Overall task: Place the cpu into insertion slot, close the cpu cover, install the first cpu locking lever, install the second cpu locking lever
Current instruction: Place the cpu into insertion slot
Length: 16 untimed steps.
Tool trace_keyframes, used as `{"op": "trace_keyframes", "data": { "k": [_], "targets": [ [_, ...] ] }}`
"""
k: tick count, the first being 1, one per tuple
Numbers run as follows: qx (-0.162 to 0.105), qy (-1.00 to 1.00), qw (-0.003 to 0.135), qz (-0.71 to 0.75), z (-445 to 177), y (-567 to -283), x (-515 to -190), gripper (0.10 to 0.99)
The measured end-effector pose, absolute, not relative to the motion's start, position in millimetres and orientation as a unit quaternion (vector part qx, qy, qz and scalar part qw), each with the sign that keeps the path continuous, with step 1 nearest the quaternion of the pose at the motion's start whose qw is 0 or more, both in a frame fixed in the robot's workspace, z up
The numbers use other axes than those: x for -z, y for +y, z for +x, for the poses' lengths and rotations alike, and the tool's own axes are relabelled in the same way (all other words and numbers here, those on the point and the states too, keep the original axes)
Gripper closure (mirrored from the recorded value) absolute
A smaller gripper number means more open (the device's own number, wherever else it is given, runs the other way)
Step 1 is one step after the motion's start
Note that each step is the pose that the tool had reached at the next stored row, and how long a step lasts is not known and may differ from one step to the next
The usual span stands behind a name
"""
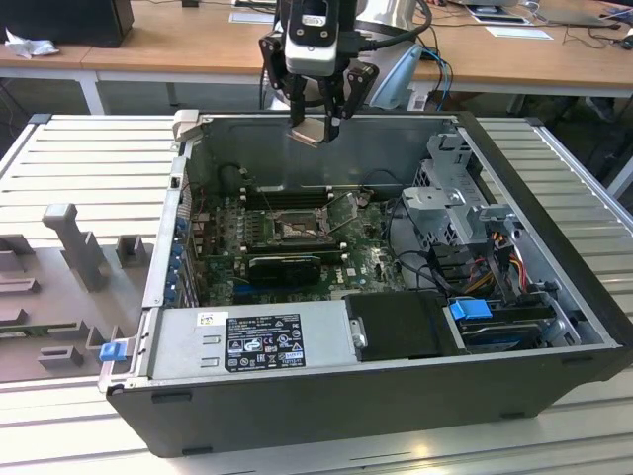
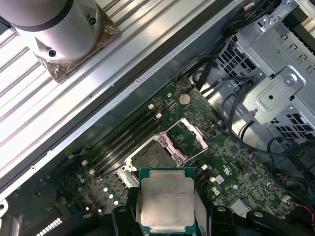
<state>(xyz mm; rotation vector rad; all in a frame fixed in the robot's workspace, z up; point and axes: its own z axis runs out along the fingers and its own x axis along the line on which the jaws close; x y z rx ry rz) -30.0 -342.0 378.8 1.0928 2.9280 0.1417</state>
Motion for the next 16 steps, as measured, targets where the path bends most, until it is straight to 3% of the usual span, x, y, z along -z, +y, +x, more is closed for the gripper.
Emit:
{"op": "trace_keyframes", "data": {
  "k": [16],
  "targets": [
    [-0.045,0.922,0.008,0.384,-30.0,-342.0,-378.7,0.557]
  ]
}}
